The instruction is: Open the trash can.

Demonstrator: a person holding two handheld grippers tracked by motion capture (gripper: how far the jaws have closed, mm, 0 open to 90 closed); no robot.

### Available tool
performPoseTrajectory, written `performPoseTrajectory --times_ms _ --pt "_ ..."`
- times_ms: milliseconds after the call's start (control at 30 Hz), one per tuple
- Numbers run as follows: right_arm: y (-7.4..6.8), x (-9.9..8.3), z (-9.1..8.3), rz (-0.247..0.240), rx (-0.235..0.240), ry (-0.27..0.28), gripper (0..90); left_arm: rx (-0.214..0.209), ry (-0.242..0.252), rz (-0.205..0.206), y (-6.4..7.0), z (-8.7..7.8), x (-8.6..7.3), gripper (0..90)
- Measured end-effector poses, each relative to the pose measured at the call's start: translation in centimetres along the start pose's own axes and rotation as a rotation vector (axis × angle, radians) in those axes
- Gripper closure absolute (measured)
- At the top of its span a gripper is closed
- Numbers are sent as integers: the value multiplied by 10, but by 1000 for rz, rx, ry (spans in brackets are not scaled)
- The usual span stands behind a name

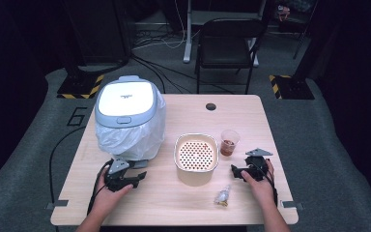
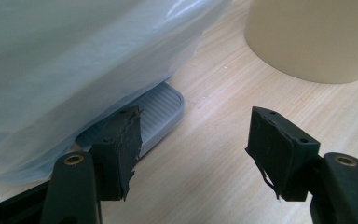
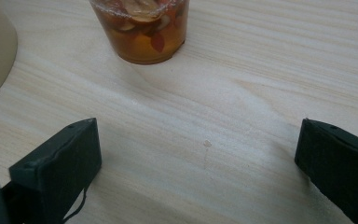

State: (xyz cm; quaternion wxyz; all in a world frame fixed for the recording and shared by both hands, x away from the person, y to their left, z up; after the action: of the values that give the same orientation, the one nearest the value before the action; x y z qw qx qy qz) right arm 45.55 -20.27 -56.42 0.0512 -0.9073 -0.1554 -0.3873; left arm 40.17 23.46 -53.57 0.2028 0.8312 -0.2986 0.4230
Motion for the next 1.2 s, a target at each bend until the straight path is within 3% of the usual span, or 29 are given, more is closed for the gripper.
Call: performPoseTrajectory --times_ms 100,167,300,467,600,733,767,933,967,1100,1200 --pt "0 0 0 0 0 0 0 8 -1 0 0 5 0 342" --pt "0 0 0 0 1 0 0 20 14 -27 1 8 1 303" --pt "0 0 0 0 1 0 0 18 18 -40 1 10 1 303" --pt "0 0 0 0 1 0 0 20 8 -16 2 11 -1 307" --pt "0 0 0 0 1 0 0 63 1 80 2 13 -3 309" --pt "0 0 0 0 1 -1 0 75 -11 95 3 13 -5 310" --pt "0 0 0 0 0 0 0 83 -12 122 1 13 -5 310" --pt "0 0 0 0 0 0 0 72 -14 91 2 14 -6 312" --pt "0 0 0 0 0 0 0 84 -21 112 1 15 -7 312" --pt "0 0 0 0 0 0 0 86 -44 115 1 18 -9 311" --pt "0 0 0 0 0 0 0 107 -63 139 4 23 -12 312"
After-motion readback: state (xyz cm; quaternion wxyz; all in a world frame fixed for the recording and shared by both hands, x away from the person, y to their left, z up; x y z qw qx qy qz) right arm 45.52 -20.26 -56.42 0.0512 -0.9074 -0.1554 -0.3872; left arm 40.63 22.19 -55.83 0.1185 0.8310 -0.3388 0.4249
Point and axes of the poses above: each handheld gripper's, and its own axes: z roughly forward along the jaws, x roughly out of its top, y roughly to its right, the point moved 5 cm from there along z, roughly forward along the jaws, and after that the axes turned 3 degrees about -x, right-handed, at the moved point
